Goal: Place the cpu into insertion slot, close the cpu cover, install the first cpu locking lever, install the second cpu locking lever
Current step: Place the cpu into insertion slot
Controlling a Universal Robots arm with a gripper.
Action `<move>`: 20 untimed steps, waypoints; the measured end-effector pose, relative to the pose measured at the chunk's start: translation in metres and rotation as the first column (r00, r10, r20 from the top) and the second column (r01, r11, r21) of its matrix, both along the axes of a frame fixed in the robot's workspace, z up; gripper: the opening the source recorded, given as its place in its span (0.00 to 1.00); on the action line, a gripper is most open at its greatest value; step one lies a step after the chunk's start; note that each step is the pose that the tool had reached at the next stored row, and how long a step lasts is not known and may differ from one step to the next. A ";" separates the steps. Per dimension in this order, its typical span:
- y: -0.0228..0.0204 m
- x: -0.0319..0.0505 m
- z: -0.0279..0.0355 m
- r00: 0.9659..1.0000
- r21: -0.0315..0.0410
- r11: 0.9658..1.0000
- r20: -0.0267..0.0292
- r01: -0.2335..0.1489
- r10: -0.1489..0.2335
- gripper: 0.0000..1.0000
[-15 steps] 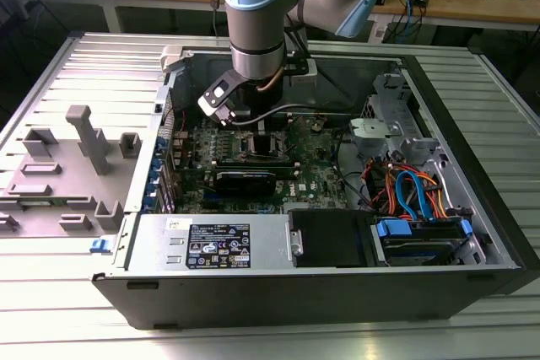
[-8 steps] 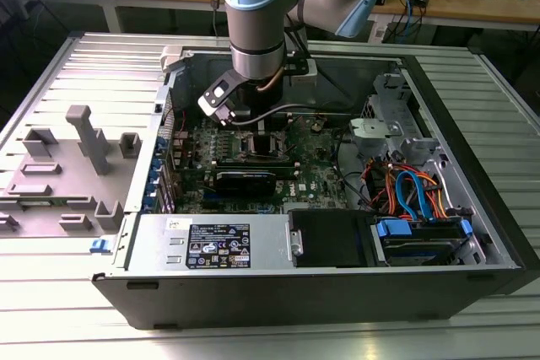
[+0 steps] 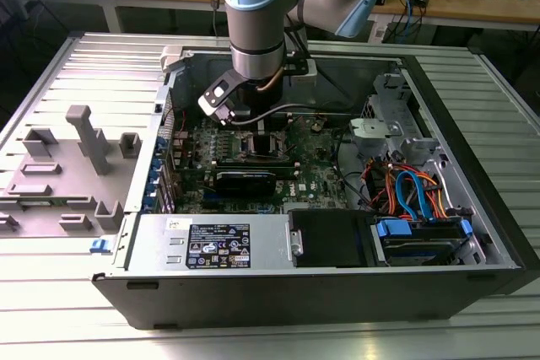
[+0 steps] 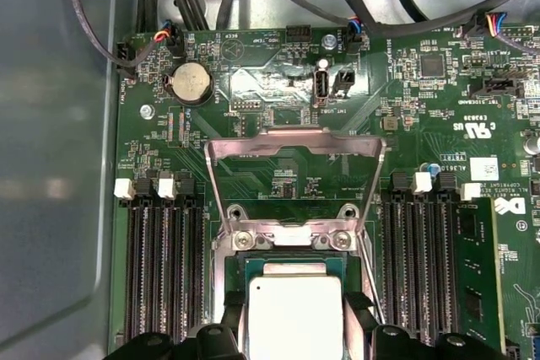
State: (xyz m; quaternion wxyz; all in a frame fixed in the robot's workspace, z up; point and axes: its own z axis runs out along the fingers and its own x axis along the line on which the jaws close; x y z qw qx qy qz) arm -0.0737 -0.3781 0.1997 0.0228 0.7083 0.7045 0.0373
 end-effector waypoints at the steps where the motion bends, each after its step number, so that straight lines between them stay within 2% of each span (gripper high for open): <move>1: 0.0000 0.0000 0.0000 1.000 0.000 1.000 0.000 0.000 0.000 0.54; 7: 0.0002 0.0000 0.0009 1.000 0.000 1.000 0.000 0.000 0.000 0.54; 8: 0.0004 -0.0002 0.0010 1.000 -0.006 1.000 0.000 0.001 -0.001 0.54; 10: 0.0008 0.0000 0.0010 1.000 -0.013 1.000 0.000 0.000 0.000 0.54; 11: 0.0015 0.0000 0.0010 1.000 -0.021 1.000 0.000 0.000 0.000 0.54; 15: 0.0036 0.0000 0.0006 1.000 -0.021 1.000 0.000 0.008 -0.008 0.54; 20: 0.0036 -0.0002 -0.0013 1.000 -0.022 1.000 -0.001 0.003 -0.003 0.54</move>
